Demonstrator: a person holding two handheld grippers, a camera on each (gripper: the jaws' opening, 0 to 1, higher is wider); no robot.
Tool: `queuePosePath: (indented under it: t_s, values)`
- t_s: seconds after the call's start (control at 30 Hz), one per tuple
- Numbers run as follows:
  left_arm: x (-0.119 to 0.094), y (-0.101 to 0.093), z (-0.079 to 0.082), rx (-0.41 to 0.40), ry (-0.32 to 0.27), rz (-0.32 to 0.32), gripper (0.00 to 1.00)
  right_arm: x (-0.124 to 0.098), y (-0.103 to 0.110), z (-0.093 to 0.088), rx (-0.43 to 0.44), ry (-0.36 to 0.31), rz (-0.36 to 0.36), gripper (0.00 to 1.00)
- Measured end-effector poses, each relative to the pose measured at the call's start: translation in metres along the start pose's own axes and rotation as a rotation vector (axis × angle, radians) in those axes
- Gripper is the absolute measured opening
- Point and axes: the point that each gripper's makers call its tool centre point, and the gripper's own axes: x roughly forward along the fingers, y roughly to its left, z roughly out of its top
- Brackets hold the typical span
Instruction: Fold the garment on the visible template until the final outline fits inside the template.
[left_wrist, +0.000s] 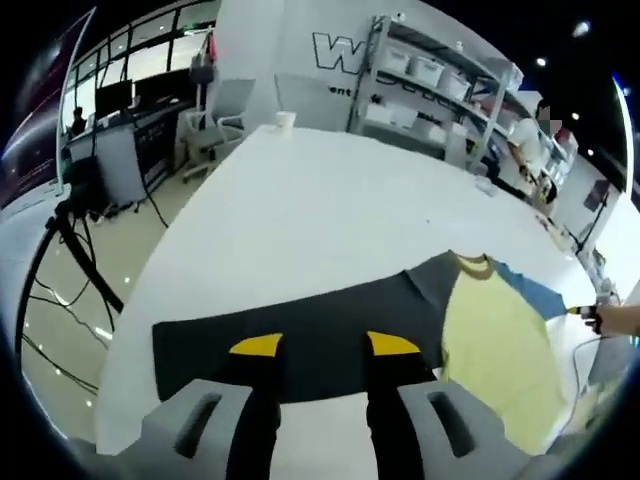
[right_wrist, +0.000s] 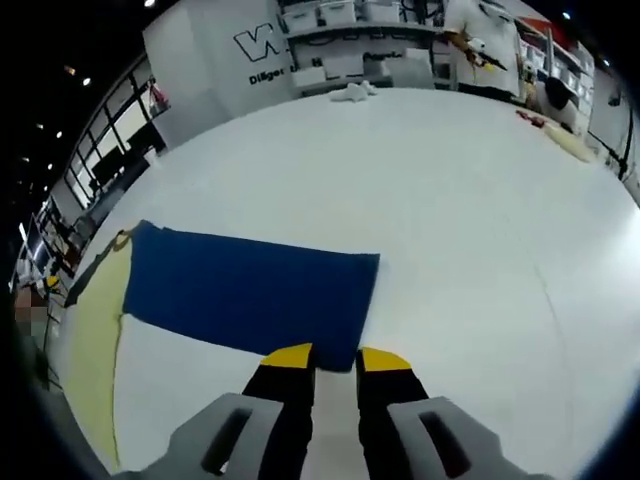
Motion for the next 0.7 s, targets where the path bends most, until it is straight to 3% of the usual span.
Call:
queuePosePath:
  t_s: [0.1,0.37,0.7]
  values:
    - [0.000,-0.019,-0.005,-0.009,-0.004,-0.033,0.33,0.002,-0.005,0.000,-0.033,-0.008,-0.022,0.00]
    - [-0.003,-0.055,-0.021,-0.011,0.007,-0.089,0.33,-0.002,-0.011,0.004,-0.036,-0.021,-0.039,0.00]
    - [-0.010,-0.078,-0.041,-0.025,0.017,-0.134,0.35,-0.024,-0.003,0.045,-0.005,-0.133,-0.036,0.00]
